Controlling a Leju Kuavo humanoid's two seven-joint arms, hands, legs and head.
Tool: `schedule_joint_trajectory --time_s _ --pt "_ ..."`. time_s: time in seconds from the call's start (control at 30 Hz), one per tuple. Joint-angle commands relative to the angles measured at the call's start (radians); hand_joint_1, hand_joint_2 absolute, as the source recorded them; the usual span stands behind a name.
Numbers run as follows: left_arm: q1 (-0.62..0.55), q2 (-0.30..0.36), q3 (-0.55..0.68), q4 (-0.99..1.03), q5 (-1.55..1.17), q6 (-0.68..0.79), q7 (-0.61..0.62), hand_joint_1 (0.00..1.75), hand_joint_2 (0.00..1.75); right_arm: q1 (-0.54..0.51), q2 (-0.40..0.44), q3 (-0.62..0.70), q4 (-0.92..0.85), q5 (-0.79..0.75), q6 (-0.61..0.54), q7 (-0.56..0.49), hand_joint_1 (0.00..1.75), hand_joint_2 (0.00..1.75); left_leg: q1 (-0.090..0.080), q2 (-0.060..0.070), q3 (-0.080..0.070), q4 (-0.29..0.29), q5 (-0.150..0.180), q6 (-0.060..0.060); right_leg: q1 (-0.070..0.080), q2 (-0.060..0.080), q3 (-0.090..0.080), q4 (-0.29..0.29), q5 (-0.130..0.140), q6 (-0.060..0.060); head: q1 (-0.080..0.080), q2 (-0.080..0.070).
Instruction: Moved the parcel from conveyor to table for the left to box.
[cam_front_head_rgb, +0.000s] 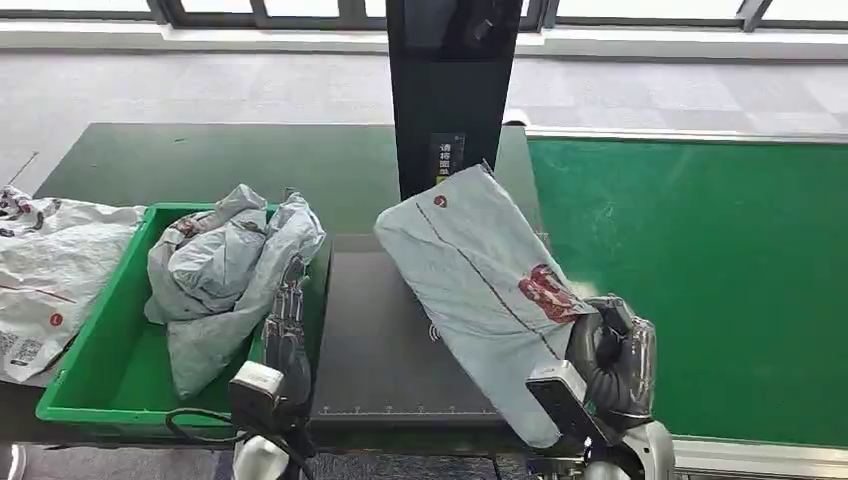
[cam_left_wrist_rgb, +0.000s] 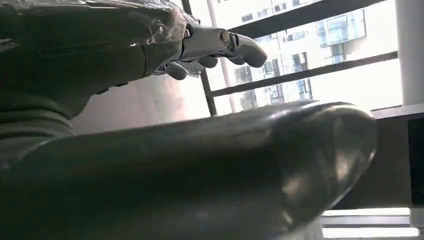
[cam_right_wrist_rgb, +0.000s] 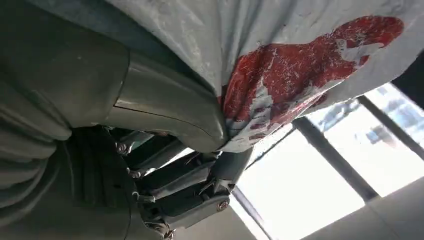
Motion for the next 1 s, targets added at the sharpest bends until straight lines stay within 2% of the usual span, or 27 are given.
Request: schedule_joint_trajectory --time_s 0.03,0.23,0.7,0.77,0.8,1.0 --pt "-0.052 0.013 -0.011 0.065 0.013 0.006 0.002 0.00 0.00 -0.232 0.020 -0.011 0.592 -0.114 0.019 -0.017 1.75 1.75 0.001 0.007 0.005 -0.006 0.003 0.000 0.002 0.004 0.003 -0.007 0.005 -0.001 0.000 0.000" --pt "-0.047 0.014 -0.033 0.054 0.026 0.019 0.017 0.00 0.00 -0.222 0.028 -0.065 0.614 -0.074 0.014 0.036 1.75 1.75 0.001 0.000 0.002 -0.003 0.002 0.000 0.001 -0.002 0.002 -0.003 0.003 -0.001 0.000 0.000" --pt "-0.028 0.019 -0.026 0.039 0.030 0.029 0.018 0.00 0.00 -0.245 0.024 -0.063 0.670 -0.065 0.035 0.034 1.75 1.75 0.000 0.000 0.000 -0.001 0.002 0.000 0.000 0.000 0.000 -0.001 0.002 0.000 0.000 0.000" --pt "-0.015 0.019 -0.022 0.030 0.030 0.031 0.019 0.00 0.00 -0.260 0.027 -0.061 0.697 -0.059 0.026 0.027 0.24 1.75 0.000 0.002 0.001 -0.002 0.002 -0.001 0.001 0.000 0.000 -0.002 0.003 -0.001 0.000 0.000" --pt "-0.008 0.017 -0.017 0.026 0.029 0.034 0.018 0.00 0.00 -0.266 0.030 -0.062 0.709 -0.062 0.017 0.015 0.00 1.75 0.000 0.002 0.001 -0.001 0.002 -0.001 0.000 0.001 0.000 -0.001 0.002 -0.001 0.000 0.000" --pt "0.007 0.021 -0.025 0.023 0.024 0.036 0.015 0.00 0.00 -0.225 0.035 -0.051 0.606 -0.089 0.026 -0.026 0.00 1.75 0.000 0.002 0.001 -0.001 0.001 -0.001 0.000 0.000 0.000 -0.001 0.002 -0.001 0.000 0.000"
